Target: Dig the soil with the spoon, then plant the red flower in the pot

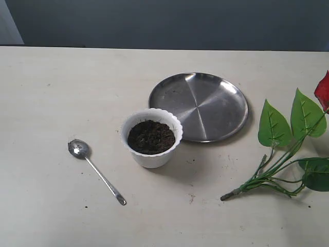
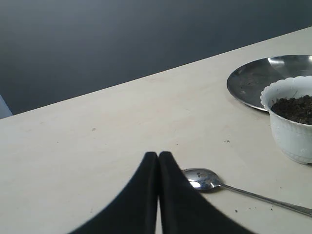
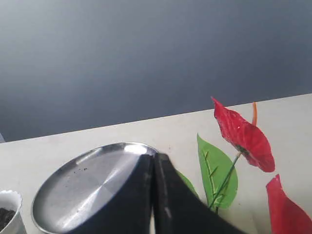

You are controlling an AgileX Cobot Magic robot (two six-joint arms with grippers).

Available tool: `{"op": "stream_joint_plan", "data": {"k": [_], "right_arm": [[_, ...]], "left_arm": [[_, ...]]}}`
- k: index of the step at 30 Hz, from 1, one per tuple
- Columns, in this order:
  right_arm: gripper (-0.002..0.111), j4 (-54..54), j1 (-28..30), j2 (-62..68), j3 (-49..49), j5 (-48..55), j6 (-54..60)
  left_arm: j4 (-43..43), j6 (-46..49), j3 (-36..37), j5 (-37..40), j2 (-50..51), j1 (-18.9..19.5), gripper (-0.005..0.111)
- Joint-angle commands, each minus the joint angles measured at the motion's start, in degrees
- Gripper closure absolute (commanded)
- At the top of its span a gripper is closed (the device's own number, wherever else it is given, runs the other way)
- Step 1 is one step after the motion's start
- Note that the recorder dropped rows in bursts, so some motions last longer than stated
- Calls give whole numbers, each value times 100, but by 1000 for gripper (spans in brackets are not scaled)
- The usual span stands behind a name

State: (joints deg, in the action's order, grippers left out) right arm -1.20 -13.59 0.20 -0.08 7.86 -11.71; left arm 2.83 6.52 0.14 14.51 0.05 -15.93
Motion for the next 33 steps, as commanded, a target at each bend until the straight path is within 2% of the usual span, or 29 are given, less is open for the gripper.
{"op": "stream_joint_plan", "data": {"k": [1, 4, 6, 8, 14, 20, 23, 26, 27, 30, 33], "right_arm": [[109, -193, 24, -20, 8, -152, -61], [109, -2452, 24, -20, 8, -1062, -947], [109, -3449, 24, -20, 8, -1100, -994], [109, -3879, 24, -20, 8, -1075, -994], [109, -3893, 24, -20, 8, -848, -983], [109, -3894, 24, -20, 8, -1594, -1217], [109, -3095, -76, -20, -394, -1120, -1234], [109, -1966, -280, 153, -1301, -117, -1163], [109, -1817, -346, 327, -1581, 283, -972], [109, -2154, -580, 1259, -2511, 1195, 568], [109, -3499, -761, 2623, -3413, 2072, 2753]], "left_arm": [[-54, -7, -14, -75, -5, -29, 106], [-54, -7, -14, -75, -5, -29, 106], [-54, -7, -14, -75, -5, -29, 106], [-54, -7, -14, -75, -5, -29, 106], [-54, -7, -14, -75, -5, -29, 106], [-54, -7, -14, -75, -5, -29, 106], [-54, -7, -14, -75, -5, -29, 106], [-54, -7, -14, -75, -5, -29, 106], [-54, -7, -14, -75, -5, -29, 106], [-54, -7, -14, -75, -5, -29, 106], [-54, -7, -14, -75, -5, -29, 106]]}}
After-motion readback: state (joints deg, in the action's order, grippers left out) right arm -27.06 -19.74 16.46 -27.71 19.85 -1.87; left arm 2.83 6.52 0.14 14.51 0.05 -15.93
